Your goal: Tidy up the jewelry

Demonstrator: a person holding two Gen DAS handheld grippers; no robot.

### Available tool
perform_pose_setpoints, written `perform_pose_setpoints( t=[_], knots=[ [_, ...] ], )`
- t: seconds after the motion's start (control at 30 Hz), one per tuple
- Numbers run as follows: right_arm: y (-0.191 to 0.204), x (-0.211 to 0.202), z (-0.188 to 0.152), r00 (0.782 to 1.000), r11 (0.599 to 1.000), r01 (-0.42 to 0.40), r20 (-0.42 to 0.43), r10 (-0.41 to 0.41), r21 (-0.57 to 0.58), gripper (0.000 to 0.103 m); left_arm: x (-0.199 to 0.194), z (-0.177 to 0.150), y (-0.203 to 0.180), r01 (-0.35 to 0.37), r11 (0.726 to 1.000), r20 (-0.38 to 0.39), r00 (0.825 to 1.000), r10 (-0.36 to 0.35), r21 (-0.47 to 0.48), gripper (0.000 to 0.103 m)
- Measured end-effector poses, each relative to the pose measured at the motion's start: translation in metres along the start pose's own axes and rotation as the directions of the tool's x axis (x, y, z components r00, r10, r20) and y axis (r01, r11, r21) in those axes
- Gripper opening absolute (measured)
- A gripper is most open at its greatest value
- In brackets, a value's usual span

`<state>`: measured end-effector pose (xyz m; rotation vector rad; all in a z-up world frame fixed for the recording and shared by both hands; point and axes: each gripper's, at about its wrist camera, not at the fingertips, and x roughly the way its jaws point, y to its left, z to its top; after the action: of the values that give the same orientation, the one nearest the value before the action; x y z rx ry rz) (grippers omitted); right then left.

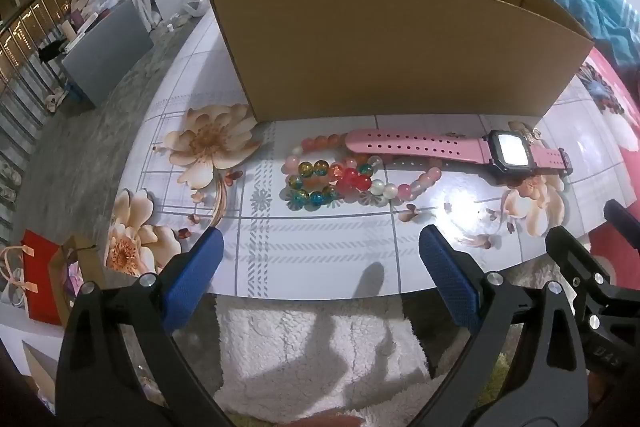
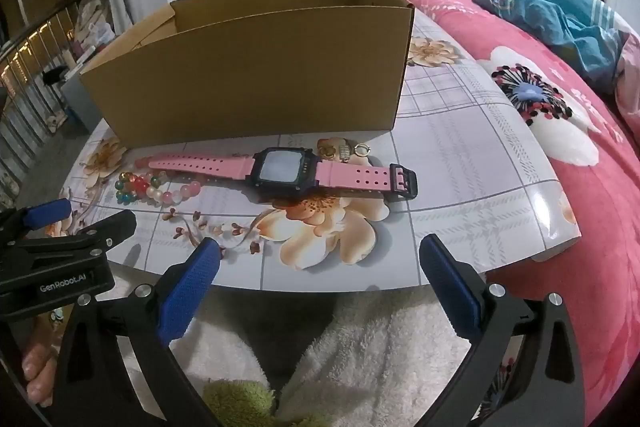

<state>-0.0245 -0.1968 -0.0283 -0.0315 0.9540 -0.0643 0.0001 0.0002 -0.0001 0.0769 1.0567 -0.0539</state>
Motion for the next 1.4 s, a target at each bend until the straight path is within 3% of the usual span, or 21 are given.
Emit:
perform_pose_setpoints(
  t=[1.4],
  knots=[
    [-0.0067, -0.002, 0.0015, 1.0, 1.0, 0.014, 0.002, -0.014, 0.009, 0.097, 0.0001, -0.0028, -0.0032, -0.02, 1.0, 0.001, 1.0, 0.02, 0.007, 0.095]
  ],
)
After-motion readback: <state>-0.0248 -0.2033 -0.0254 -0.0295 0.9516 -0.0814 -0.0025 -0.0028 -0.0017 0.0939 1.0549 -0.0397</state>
